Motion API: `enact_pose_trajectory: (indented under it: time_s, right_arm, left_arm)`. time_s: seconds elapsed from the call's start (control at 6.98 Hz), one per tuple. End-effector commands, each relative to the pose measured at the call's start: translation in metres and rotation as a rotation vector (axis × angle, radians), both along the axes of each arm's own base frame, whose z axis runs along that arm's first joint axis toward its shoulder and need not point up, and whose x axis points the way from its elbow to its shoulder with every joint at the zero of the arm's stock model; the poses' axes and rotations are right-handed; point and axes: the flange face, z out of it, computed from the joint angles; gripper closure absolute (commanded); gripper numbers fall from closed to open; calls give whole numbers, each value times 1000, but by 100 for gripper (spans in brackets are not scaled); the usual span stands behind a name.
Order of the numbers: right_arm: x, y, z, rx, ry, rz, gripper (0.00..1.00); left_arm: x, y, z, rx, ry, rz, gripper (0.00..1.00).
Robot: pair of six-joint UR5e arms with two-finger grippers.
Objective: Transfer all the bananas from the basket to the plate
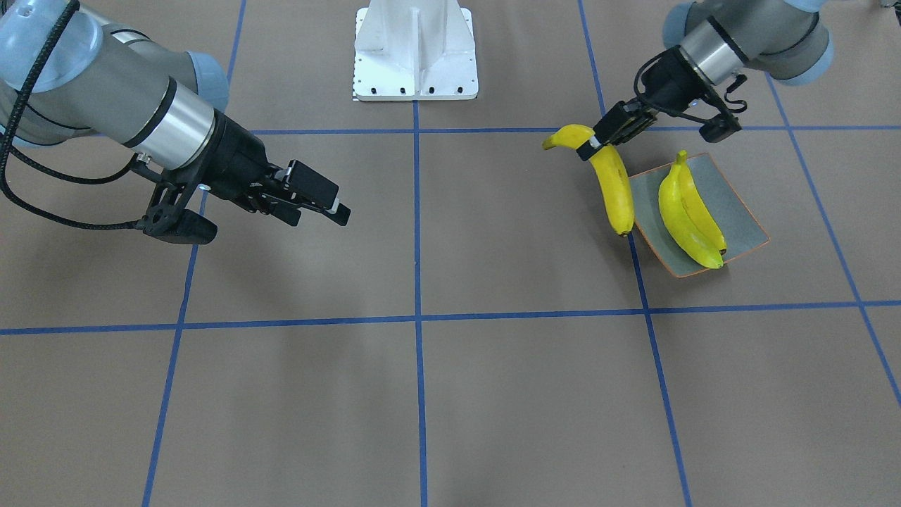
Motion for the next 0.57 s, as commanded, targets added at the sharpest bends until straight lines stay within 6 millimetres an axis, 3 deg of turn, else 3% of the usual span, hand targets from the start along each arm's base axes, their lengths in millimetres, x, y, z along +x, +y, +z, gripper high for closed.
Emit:
enact_pose_trajectory:
  time_s: [0.0, 0.29, 0.43]
  right_arm:
    - [-2, -3, 6, -7, 10, 12, 0]
    - [-4, -2, 6, -6, 11, 12, 0]
    - [-4, -2, 7, -5, 12, 17, 0]
  left_arm:
    - [-26, -1, 40, -121, -36, 5, 100]
    - [-32, 3, 74, -224, -75, -19, 100]
    - [-34, 1, 80, -302, -70, -39, 100]
